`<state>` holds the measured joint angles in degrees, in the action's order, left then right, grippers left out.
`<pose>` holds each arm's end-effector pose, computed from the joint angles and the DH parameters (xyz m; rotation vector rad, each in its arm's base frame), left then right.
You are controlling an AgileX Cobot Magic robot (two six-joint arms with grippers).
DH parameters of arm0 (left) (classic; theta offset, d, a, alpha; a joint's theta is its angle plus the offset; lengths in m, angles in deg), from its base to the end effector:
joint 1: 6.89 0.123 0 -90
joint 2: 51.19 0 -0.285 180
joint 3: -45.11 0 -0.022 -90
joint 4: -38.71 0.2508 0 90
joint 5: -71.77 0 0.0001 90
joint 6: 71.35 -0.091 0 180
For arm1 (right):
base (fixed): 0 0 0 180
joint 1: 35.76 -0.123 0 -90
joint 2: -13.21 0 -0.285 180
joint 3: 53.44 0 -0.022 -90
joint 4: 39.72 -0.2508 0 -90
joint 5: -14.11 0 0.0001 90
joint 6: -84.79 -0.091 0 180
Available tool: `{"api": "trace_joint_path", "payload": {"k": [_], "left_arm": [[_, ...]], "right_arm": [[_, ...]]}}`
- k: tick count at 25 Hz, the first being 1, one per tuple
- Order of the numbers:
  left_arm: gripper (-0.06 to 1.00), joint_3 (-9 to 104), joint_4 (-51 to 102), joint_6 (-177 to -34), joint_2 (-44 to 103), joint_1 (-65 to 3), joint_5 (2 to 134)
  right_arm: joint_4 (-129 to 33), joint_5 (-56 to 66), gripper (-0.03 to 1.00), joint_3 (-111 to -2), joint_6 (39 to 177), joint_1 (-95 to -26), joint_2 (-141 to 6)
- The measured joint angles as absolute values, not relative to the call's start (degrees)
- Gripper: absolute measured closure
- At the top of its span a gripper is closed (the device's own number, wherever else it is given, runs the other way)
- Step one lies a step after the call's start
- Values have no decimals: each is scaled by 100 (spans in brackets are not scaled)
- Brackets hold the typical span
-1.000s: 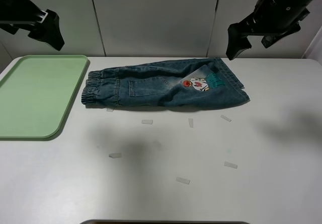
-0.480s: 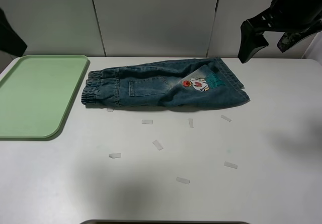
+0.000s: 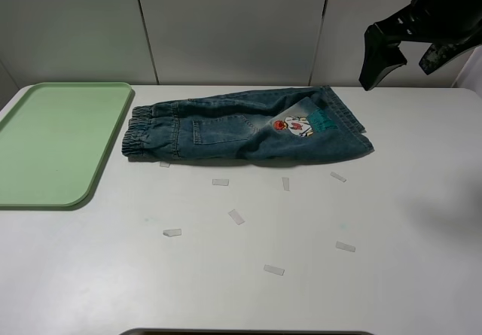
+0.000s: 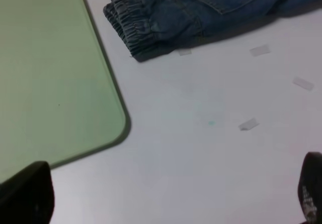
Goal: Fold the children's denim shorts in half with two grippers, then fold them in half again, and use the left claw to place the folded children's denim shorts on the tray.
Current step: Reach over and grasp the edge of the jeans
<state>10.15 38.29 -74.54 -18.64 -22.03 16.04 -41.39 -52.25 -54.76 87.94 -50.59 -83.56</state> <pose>0.0569 -0.0160 0.3426 0.3421 2.1264 -0.1300 0.3026 0.0826 0.3176 -0.4315 2.7943 0.0862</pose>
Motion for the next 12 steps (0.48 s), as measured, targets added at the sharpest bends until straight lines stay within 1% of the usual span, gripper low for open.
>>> {"api": "trace_joint_path", "payload": {"k": [6,12], "left_arm": [[-2,354,3801,-7454,-3274,-2203,1580],[-1,-189,3666,-7459,-3901,-2203,1400]], "right_arm": [[-4139,-5214,27,-5476,8794,-5059,-8356],[-4139,-5168,27,-5476,8794,-5059,-8356]]}}
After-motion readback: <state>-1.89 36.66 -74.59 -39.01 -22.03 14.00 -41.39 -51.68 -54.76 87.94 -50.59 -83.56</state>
